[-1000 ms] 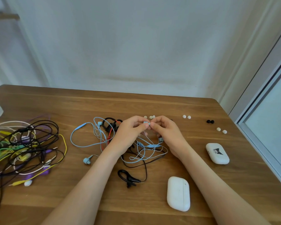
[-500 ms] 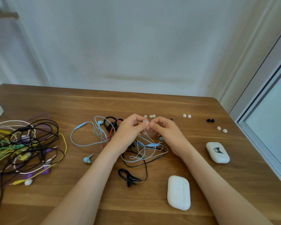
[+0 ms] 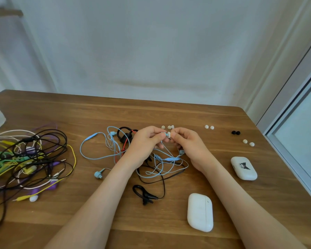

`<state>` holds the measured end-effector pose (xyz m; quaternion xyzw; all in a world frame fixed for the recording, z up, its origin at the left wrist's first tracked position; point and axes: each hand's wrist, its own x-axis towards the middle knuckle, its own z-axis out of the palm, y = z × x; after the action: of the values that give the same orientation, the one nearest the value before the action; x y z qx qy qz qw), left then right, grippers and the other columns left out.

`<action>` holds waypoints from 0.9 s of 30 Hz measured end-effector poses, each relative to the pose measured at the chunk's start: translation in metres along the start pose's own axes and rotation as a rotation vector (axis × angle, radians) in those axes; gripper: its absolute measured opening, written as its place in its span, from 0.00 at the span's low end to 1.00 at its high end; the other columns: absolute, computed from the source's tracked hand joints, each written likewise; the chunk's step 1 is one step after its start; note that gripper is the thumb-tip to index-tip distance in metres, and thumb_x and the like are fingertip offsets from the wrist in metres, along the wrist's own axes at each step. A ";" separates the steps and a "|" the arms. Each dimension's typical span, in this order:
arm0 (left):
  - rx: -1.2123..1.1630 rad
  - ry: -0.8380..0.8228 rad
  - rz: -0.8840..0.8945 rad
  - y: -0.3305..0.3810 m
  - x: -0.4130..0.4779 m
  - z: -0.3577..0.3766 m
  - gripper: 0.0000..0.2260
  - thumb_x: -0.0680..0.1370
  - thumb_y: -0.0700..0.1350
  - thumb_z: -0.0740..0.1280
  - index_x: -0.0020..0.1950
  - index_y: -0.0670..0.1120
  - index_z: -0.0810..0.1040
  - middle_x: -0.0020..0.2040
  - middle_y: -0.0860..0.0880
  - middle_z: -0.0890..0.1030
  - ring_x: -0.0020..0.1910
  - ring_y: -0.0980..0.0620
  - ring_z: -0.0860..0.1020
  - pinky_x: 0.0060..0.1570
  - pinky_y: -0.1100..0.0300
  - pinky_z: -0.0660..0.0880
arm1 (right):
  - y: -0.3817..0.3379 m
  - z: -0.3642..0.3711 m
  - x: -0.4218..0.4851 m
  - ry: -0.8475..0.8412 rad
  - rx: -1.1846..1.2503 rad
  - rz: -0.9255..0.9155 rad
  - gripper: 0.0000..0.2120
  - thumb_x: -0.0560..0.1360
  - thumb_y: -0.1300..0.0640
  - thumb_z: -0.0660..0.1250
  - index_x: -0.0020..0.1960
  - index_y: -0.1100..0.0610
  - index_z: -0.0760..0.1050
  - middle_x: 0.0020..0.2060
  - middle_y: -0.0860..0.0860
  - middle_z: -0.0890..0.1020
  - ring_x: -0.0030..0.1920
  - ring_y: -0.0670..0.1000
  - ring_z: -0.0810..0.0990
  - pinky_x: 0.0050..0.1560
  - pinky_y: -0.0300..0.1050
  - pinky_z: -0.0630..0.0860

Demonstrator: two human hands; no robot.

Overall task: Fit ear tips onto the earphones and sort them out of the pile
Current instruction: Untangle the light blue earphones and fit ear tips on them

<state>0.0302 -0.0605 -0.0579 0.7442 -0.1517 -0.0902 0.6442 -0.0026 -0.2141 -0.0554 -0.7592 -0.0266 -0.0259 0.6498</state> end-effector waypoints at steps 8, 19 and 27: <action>0.035 -0.014 -0.016 -0.001 0.001 0.001 0.04 0.79 0.40 0.65 0.51 0.45 0.79 0.39 0.52 0.83 0.32 0.59 0.78 0.33 0.71 0.71 | -0.001 -0.001 -0.001 -0.037 -0.030 -0.019 0.12 0.80 0.62 0.60 0.41 0.57 0.78 0.37 0.51 0.78 0.35 0.38 0.73 0.39 0.30 0.70; 0.036 -0.015 -0.010 0.000 -0.002 0.001 0.04 0.78 0.40 0.68 0.50 0.41 0.79 0.38 0.49 0.83 0.34 0.58 0.79 0.35 0.70 0.73 | 0.002 0.001 -0.002 -0.012 -0.072 -0.007 0.12 0.80 0.61 0.60 0.41 0.55 0.78 0.35 0.47 0.80 0.38 0.41 0.75 0.45 0.36 0.72; 0.028 0.007 0.008 -0.002 -0.002 0.001 0.05 0.78 0.41 0.67 0.52 0.42 0.80 0.41 0.49 0.85 0.38 0.56 0.81 0.41 0.64 0.76 | 0.004 0.002 -0.001 0.020 0.011 -0.021 0.06 0.79 0.61 0.63 0.45 0.58 0.77 0.39 0.52 0.82 0.42 0.45 0.79 0.46 0.36 0.74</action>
<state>0.0281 -0.0605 -0.0600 0.7529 -0.1539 -0.0830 0.6345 -0.0037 -0.2130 -0.0602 -0.7550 -0.0281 -0.0403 0.6539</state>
